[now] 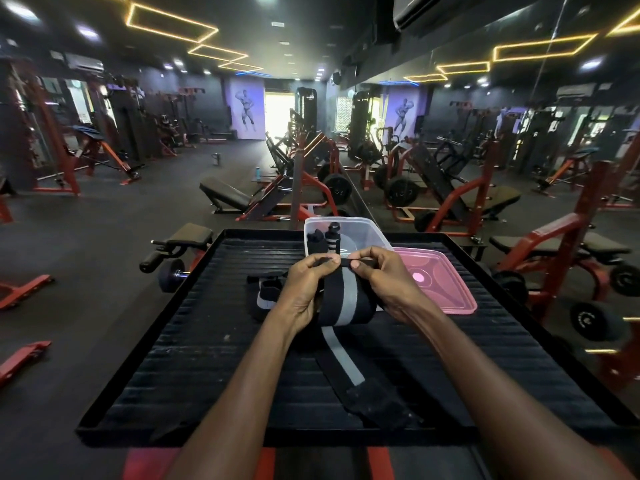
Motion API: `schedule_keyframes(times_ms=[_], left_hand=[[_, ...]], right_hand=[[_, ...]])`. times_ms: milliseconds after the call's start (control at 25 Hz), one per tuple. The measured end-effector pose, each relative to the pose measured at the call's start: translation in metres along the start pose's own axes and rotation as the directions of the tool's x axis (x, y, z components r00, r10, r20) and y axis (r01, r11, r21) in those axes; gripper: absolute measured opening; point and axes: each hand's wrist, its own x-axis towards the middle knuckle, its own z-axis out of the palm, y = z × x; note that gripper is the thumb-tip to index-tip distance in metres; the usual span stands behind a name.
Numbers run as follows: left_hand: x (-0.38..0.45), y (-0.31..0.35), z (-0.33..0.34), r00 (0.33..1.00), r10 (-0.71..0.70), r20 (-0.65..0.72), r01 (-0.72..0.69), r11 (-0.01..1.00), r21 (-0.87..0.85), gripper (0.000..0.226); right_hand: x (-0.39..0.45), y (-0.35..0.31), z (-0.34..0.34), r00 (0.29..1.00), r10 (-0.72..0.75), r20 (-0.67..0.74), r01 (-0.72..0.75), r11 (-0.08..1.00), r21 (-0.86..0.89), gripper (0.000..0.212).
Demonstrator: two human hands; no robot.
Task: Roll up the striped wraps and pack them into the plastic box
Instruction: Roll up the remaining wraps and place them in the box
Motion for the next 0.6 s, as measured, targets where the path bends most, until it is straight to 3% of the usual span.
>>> schedule_keyframes(times_ms=[120,240,440,600], left_hand=[[0.004,-0.008,-0.01,0.988,0.145,-0.059,-0.135,0.979,0.155,0.02],[0.004,-0.012,-0.011,0.97,0.236,-0.064,-0.224,0.962,0.155,0.027],[0.006,-0.019,-0.01,0.956,0.291,-0.037,-0.285,0.95,0.128,0.029],[0.006,-0.022,-0.011,0.939,0.344,0.006,-0.34,0.927,0.16,0.025]], right_hand=[[0.003,0.002,0.001,0.995,-0.098,0.026,0.1,0.989,-0.109,0.005],[0.007,0.005,0.002,0.984,-0.175,0.024,0.176,0.973,-0.149,0.005],[0.006,0.008,0.0,0.972,-0.225,0.063,0.23,0.97,-0.083,0.017],[0.008,0.015,-0.005,0.983,-0.164,0.08,0.163,0.986,0.016,0.012]])
